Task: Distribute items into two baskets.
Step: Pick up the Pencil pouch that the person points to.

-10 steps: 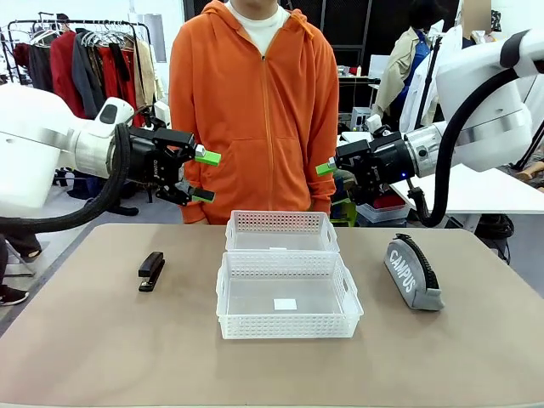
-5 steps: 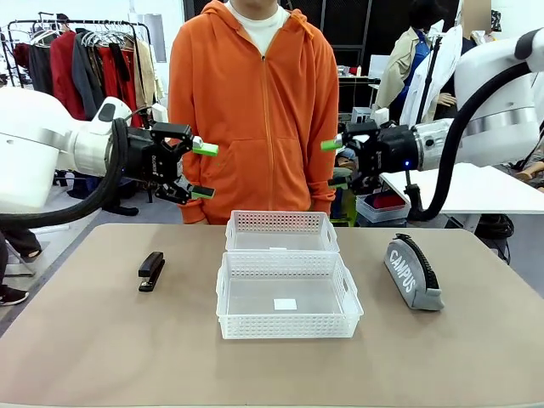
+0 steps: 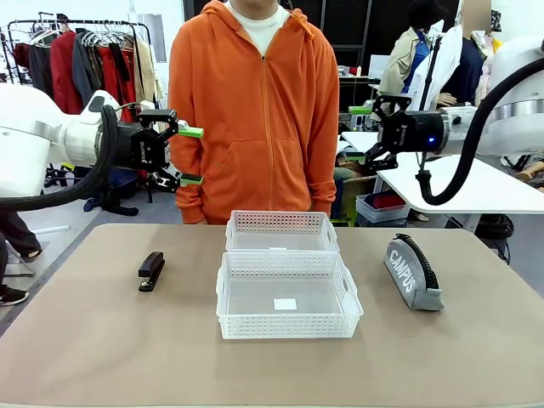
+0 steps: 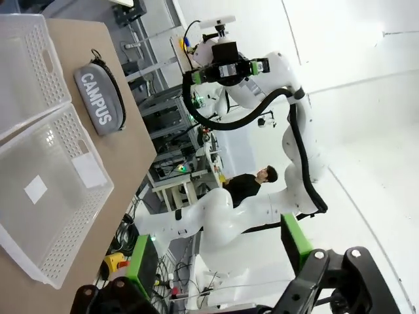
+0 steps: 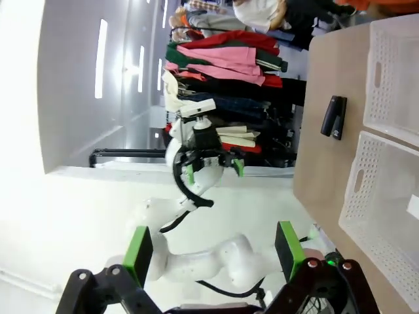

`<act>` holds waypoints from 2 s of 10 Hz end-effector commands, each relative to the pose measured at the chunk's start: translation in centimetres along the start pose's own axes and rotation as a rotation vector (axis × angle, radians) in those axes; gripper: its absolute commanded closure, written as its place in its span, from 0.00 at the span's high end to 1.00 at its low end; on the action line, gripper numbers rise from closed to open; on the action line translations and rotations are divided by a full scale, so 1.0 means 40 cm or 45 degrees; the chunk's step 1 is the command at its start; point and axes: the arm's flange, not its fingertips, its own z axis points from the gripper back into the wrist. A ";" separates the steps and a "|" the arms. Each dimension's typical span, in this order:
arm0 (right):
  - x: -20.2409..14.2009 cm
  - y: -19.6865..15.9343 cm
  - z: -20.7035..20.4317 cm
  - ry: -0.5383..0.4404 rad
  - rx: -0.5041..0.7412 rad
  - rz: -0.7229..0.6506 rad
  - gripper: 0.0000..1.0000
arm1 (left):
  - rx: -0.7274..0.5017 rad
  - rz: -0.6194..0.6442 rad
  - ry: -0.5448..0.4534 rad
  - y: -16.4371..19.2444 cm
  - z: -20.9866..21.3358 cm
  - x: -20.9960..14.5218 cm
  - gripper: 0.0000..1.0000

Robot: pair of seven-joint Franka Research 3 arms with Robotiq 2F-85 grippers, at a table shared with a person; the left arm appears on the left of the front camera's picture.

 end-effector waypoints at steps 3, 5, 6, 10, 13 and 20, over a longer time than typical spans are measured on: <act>0.064 0.024 0.074 0.054 0.038 -0.104 1.00 | -0.109 0.120 -0.086 0.003 0.040 0.043 1.00; 0.070 0.022 0.086 0.064 -0.020 -0.083 1.00 | -0.119 0.143 -0.120 0.003 0.045 0.049 1.00; 0.074 0.017 0.092 0.057 -0.028 -0.085 1.00 | -0.120 0.140 -0.126 -0.001 0.050 0.050 1.00; 0.063 -0.008 0.091 0.046 -0.034 -0.068 1.00 | -0.099 0.116 -0.106 0.009 0.049 0.046 1.00; 0.063 -0.008 0.091 0.046 -0.034 -0.068 1.00 | -0.099 0.116 -0.106 0.009 0.049 0.046 1.00; 0.063 -0.008 0.091 0.046 -0.034 -0.068 1.00 | -0.099 0.116 -0.106 0.009 0.049 0.046 1.00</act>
